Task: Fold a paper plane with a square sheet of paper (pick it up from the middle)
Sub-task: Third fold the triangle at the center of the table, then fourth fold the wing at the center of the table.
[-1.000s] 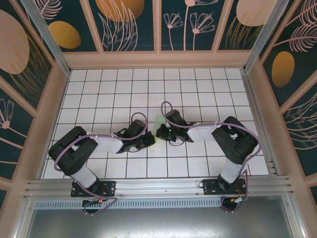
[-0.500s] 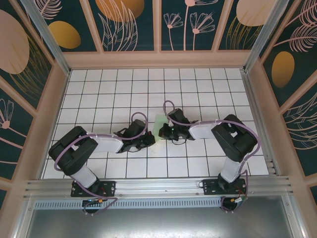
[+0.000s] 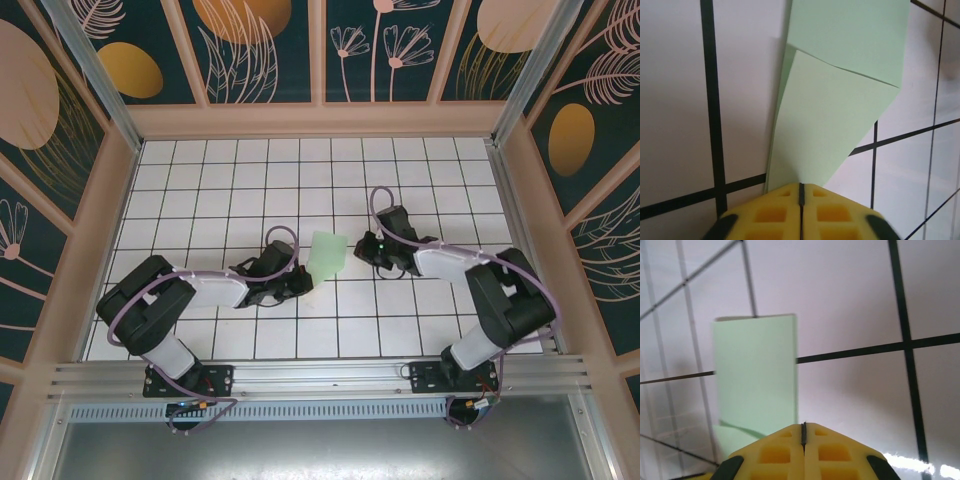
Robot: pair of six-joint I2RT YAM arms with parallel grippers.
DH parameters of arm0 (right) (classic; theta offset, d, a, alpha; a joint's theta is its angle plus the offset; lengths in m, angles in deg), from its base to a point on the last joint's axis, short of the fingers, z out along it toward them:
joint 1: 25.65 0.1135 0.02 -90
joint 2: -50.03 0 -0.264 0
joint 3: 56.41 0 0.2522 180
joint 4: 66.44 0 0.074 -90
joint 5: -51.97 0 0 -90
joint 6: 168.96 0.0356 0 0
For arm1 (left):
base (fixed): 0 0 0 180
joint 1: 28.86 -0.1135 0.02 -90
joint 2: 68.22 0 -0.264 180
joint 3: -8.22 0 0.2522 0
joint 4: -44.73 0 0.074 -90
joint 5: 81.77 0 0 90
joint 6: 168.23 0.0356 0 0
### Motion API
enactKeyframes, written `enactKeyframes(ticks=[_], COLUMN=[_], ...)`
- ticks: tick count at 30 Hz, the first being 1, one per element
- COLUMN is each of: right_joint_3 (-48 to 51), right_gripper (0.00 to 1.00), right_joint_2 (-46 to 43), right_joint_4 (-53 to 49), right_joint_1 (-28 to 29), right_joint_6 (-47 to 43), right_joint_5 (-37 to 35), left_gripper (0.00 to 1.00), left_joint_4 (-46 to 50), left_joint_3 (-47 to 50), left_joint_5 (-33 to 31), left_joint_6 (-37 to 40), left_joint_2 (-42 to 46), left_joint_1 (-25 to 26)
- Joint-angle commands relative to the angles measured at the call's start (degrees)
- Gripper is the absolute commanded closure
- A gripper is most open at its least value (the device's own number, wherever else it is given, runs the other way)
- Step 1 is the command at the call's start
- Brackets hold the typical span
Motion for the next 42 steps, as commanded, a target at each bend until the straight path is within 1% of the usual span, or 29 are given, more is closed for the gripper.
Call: enactKeyframes(ticks=[1, 2, 4, 7, 11, 13, 15, 17, 19, 26, 29, 32, 37, 42], right_joint_3=[2.5, 3.2, 4.6, 6.3, 7.0, 7.3, 7.5, 7.6, 7.7, 6.9, 6.0, 4.9, 4.0, 3.5], right_gripper=[0.88, 0.83, 0.70, 0.55, 0.41, 0.36, 0.32, 0.30, 0.29, 0.29, 0.30, 0.33, 0.36, 0.38], right_joint_2=[-4.0, -4.6, -5.9, -7.3, -7.4, -6.9, -6.1, -5.2, -4.1, -0.5, 1.1, 2.5, 3.3, 3.5], right_joint_4=[2.3, 3.2, 5.4, 8.1, 9.9, 10.9, 11.9, 13.0, 13.8, 14.5, 14.1, 13.4, 12.4, 12.0], right_joint_1=[0.0, 0.1, 0.0, -0.2, -0.2, -0.2, -0.2, -0.1, -0.1, 0.7, 1.5, 2.3, 4.5, 4.8], right_joint_6=[0.7, 1.2, 2.2, 3.6, 4.6, 5.5, 6.5, 7.4, 8.3, 10.0, 11.0, 12.8, 16.7, 18.8], right_joint_5=[2.4, 3.1, 4.9, 6.3, 7.4, 8.2, 9.2, 10.3, 11.1, 12.4, 12.6, 11.9, 9.5, 8.1], left_gripper=[0.75, 0.71, 0.66, 0.61, 0.61, 0.63, 0.67, 0.72, 0.75, 0.81, 0.84, 0.87, 0.87, 0.87], left_joint_4=[4.4, 4.1, 3.3, 2.6, 3.4, 3.7, 4.1, 4.3, 4.7, 6.2, 7.1, 8.2, 7.3, 6.6], left_joint_3=[-3.4, -4.2, -5.6, -7.2, -9.6, -10.5, -10.7, -10.8, -10.8, -10.5, -10.4, -9.9, -7.5, -6.4], left_joint_5=[-2.6, -3.2, -4.6, -5.0, -5.8, -6.9, -8.3, -9.4, -10.1, -12.9, -13.0, -12.8, -11.4, -11.3], left_joint_6=[2.9, 3.3, 3.8, 4.4, 5.6, 5.5, 5.1, 4.5, 4.0, 2.7, 1.3, -0.6, -4.7, -5.7], left_joint_2=[3.0, 3.6, 4.2, 3.5, 1.2, -0.1, -1.4, -2.6, -3.6, -5.6, -7.8, -8.9, -8.7, -8.3], left_joint_1=[0.3, 0.4, 0.4, 0.4, 0.3, 0.3, 0.4, 0.4, 0.3, 0.3, 0.3, 0.3, 0.4, 0.4])
